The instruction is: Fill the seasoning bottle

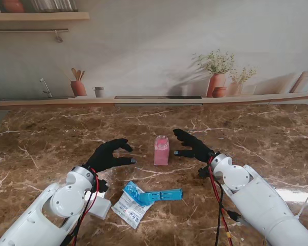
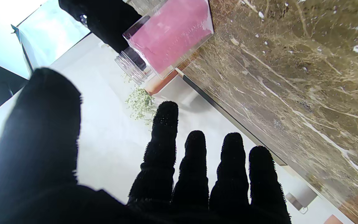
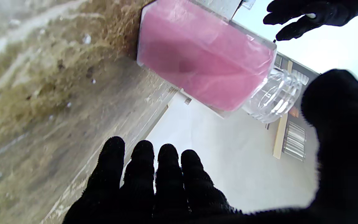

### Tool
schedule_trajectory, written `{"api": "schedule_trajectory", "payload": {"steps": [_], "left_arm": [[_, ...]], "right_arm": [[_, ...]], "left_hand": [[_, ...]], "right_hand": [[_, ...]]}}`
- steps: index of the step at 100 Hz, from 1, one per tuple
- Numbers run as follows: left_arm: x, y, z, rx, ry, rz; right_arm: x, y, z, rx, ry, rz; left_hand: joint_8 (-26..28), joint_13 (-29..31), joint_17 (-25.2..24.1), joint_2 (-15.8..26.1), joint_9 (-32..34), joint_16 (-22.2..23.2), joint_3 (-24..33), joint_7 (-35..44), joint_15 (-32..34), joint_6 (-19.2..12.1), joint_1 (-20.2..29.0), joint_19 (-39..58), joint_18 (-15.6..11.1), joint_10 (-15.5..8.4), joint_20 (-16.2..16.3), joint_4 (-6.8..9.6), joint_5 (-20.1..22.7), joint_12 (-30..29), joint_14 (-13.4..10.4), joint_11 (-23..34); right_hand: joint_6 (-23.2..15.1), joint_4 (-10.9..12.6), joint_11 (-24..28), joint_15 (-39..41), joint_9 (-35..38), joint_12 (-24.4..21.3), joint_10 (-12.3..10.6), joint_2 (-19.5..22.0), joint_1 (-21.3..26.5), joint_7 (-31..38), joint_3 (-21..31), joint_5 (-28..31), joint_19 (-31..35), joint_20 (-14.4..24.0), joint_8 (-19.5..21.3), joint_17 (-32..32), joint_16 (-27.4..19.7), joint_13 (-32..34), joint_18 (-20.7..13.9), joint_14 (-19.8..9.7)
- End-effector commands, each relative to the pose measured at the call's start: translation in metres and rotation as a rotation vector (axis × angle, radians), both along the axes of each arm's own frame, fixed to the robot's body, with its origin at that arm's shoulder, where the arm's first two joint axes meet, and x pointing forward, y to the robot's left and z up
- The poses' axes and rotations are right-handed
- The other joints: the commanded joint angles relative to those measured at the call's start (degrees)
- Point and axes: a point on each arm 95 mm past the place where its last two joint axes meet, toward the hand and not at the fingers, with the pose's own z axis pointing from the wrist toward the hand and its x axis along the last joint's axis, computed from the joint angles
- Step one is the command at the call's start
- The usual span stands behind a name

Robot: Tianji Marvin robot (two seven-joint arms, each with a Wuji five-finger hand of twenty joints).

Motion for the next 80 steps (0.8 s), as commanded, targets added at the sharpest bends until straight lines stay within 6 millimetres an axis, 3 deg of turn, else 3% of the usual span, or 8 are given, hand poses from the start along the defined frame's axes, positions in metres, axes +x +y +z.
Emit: {"api": "schedule_trajectory", "payload": {"steps": [1,19,29,41,43,48,62,80], "left_arm": [[-0.002,0.001,0.000,-0.003,0.007,0.014],[-0.002,0.005,0.003,0.002,0.006,0.029],[-0.002,0.007,0.005,0.018,0.001,0.029],[-0.002,0.008,0.005,0.018,0.004,0.027],[-0.003,0.008,0.005,0.020,0.005,0.026],[-0.003,0.008,0.005,0.023,0.007,0.023],[-0.004,0.009,0.004,0.031,0.012,0.021],[-0.005,0.011,0.006,0.037,0.008,0.029]], "right_arm": [[-0.001,0.010,-0.007,0.001,0.024,0.024],[0.003,0.020,-0.016,0.018,0.052,0.059],[0.005,0.024,-0.020,0.023,0.067,0.075],[0.006,0.029,-0.023,0.034,0.088,0.099],[0.006,0.030,-0.024,0.035,0.091,0.103],[0.007,0.031,-0.025,0.041,0.098,0.111],[0.007,0.035,-0.028,0.063,0.126,0.138],[0.008,0.041,-0.032,0.078,0.148,0.167]], "left_hand": [[-0.87,-2.76,-0.95,2.32,-1.99,-1.30,-5.23,-26.98,-1.30,0.67,1.80,-2.50,-2.51,-0.73,-0.73,2.33,-1.56,-0.94,-2.94,-0.85],[-0.74,-2.85,-0.95,2.59,-1.94,-1.31,-5.60,-26.82,-1.49,0.56,2.05,-3.26,-2.75,-0.88,-1.03,2.45,-1.27,-0.94,-3.23,-0.87],[-0.60,-2.75,-0.86,2.71,-1.77,-1.31,-5.73,-26.61,-1.52,0.50,2.13,-3.68,-2.96,-0.99,-1.13,2.51,-1.01,-0.92,-3.34,-0.84],[-0.43,-2.75,-0.78,2.72,-1.66,-1.30,-5.84,-26.36,-1.56,0.32,2.25,-3.90,-2.99,-1.03,-1.11,2.56,-0.69,-0.92,-3.42,-0.84],[-0.40,-2.76,-0.78,2.72,-1.65,-1.30,-5.86,-26.33,-1.58,0.32,2.25,-3.93,-2.99,-1.02,-1.10,2.56,-0.66,-0.91,-3.46,-0.84],[-0.34,-2.81,-0.76,2.59,-1.68,-1.31,-5.85,-26.25,-1.61,0.34,2.44,-3.96,-2.99,-0.94,-1.07,2.58,-0.57,-0.91,-3.39,-0.85],[-0.18,-2.77,-0.74,2.58,-1.46,-1.29,-5.91,-26.00,-1.60,0.30,2.49,-4.04,-2.99,-0.95,-0.99,2.58,-0.29,-0.87,-3.41,-0.76],[0.04,-2.60,-0.67,2.39,-1.28,-1.21,-5.91,-25.67,-1.49,0.35,2.62,-4.06,-3.27,-0.87,-0.84,2.55,0.11,-0.82,-3.30,-0.67]], "right_hand": [[0.58,-1.98,0.20,-0.10,-1.51,-1.35,-0.51,0.04,1.11,-1.64,-1.35,-2.83,-0.11,-1.19,0.48,-0.32,-1.27,-0.51,-2.12,-1.51],[0.39,-2.16,0.43,-0.12,-1.39,-1.25,-0.51,0.22,2.27,-4.56,-2.42,-1.90,-0.11,-1.12,-0.38,-0.50,-1.08,-0.35,-1.77,-1.30],[-0.23,-2.19,2.00,1.20,-0.83,0.37,-0.63,0.23,2.98,-5.50,-2.91,-1.78,1.39,0.44,-2.50,-1.11,0.50,0.49,0.26,-0.18],[-0.94,-2.30,3.67,1.93,-1.25,3.27,-0.73,0.27,3.50,-6.15,-3.20,-1.41,1.53,2.29,-6.95,-2.25,2.51,0.13,0.88,0.35],[-1.10,-2.24,3.72,1.96,-1.07,4.84,-0.84,0.28,3.67,-5.78,-3.37,-1.16,1.07,3.65,-10.55,-2.26,3.54,0.37,1.01,0.45],[-1.43,-2.29,6.42,4.00,-1.47,7.60,-0.95,0.32,3.61,-5.57,-3.43,-1.07,0.97,4.76,-12.31,-2.54,5.61,0.16,1.36,0.79],[-4.76,-2.47,8.73,4.21,-4.86,11.57,-0.27,0.28,4.35,-5.36,-3.79,-1.06,0.13,6.30,-13.12,-5.62,7.37,-5.52,1.60,1.24],[-7.96,-2.65,4.15,4.87,-5.88,11.94,0.51,0.15,5.75,-4.47,-4.41,-1.32,-0.39,8.76,-11.26,-7.95,7.94,-10.27,1.64,1.64]]}}
